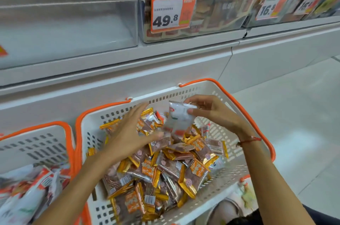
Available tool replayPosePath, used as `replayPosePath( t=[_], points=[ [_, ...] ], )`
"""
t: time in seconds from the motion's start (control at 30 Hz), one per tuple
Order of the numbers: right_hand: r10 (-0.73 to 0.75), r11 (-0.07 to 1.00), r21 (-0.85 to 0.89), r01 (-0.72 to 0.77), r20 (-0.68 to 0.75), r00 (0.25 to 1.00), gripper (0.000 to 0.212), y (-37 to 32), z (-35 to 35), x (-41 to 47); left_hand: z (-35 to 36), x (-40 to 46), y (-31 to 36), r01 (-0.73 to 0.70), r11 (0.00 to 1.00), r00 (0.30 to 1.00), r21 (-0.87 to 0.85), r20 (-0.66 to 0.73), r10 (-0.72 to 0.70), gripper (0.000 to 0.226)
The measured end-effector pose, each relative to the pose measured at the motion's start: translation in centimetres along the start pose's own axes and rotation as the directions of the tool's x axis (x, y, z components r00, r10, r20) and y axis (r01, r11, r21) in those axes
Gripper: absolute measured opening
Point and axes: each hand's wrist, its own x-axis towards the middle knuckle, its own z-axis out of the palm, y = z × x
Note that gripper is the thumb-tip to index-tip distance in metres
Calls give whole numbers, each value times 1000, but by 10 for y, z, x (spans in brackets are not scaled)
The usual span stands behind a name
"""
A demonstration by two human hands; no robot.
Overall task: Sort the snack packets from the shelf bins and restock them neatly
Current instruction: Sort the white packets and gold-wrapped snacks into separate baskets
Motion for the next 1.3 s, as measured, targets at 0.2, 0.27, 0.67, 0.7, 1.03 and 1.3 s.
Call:
replayPosePath(
  t=[0.2,0.27,0.67,0.7,1.03,1.3],
  points=[
    [5,975,221,20,-114,993,23,-14,42,28,-4,-1,12,-40,938,990,-344,-139,-8,25],
    [94,990,114,-81,-111,989,25,12,58,46,-6,-10,0,-16,930,978,-367,-197,-61,22],
    [509,756,-471,-455,-16,861,56,102,92,95,-16,-38,-34,29,835,924,-549,-305,-232,18],
    [518,758,-465,-458,3,855,55,103,93,98,-15,-40,-34,28,831,931,-555,-289,-225,19],
    [454,717,-601,-354,17,891,39,109,92,103,-13,-36,-42,59,806,927,-589,-267,-263,17],
    [274,771,-576,-272,-85,958,17,103,90,84,-12,-33,-46,78,807,931,-586,-247,-269,21]
  ],
)
